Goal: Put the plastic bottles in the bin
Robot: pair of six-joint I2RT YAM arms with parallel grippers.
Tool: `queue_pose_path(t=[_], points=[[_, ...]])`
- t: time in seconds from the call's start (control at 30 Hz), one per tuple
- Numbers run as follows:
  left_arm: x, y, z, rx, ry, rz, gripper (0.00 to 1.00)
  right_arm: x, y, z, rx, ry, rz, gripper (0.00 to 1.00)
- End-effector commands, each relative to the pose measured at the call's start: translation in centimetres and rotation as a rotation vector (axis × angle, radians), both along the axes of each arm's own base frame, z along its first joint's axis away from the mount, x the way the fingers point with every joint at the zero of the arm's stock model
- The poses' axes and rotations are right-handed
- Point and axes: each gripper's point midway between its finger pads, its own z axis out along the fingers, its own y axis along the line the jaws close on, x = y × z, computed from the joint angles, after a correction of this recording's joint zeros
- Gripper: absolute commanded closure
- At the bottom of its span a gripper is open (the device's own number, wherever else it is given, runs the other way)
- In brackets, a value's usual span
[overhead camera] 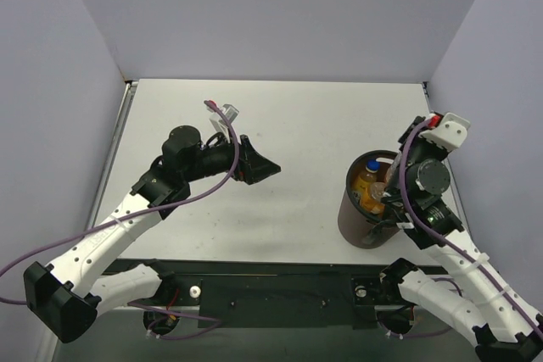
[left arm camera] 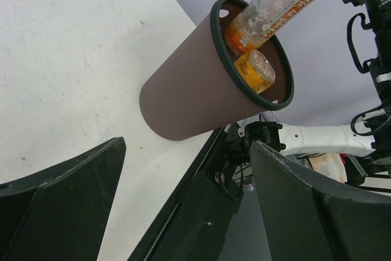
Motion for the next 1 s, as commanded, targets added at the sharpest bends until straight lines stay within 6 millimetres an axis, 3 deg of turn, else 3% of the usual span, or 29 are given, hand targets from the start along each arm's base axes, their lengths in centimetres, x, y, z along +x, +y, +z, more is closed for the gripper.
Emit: queue_pose_path(t=[0.0,0.1,0.23,0.43,0.7,0.77,0.8,0.87,0.97], points=[[-0.4,0.2,1.8,-0.047,-0.052,-0.012,0.05,1.0,0.6,1.7,0.006,-0.089,0.013,1.00],[-0.4,0.3,1.9,-0.044,-0.057,-0.004,0.05,1.7,0.9,1.6,0.005,-0.090,0.017,1.00],[-0.3,0.3,1.7,-0.039,-0.052,-0.004,0.05,2.0,1.0,-0.2,0.015,-0.073,0.013,1.00],[-0.1,0.1,1.2,-0.033,-0.040,-0.007,0.05,0.5,-0.5,-3.7,0.081,-0.068,-0.044,1.00],[0.1,-0.6,0.6,-0.040,-0.010,-0.028,0.05,-0.5,-1.1,-5.5,0.198,-0.108,-0.039,1.00],[0.0,-0.5,0.4,-0.038,-0.005,-0.029,0.06,-0.5,-1.1,-5.6,0.200,-0.093,-0.043,0.73],[0.0,-0.5,0.3,-0.037,-0.004,-0.028,0.06,-0.5,-1.1,-5.6,0.204,-0.093,-0.041,0.48],[0.1,-0.5,0.0,-0.033,0.001,-0.026,0.06,-0.6,-1.1,-5.1,0.210,-0.096,-0.037,0.28],[0.1,-0.5,0.0,-0.032,0.001,-0.025,0.05,-0.9,-1.2,-3.5,0.204,-0.094,-0.022,0.18]])
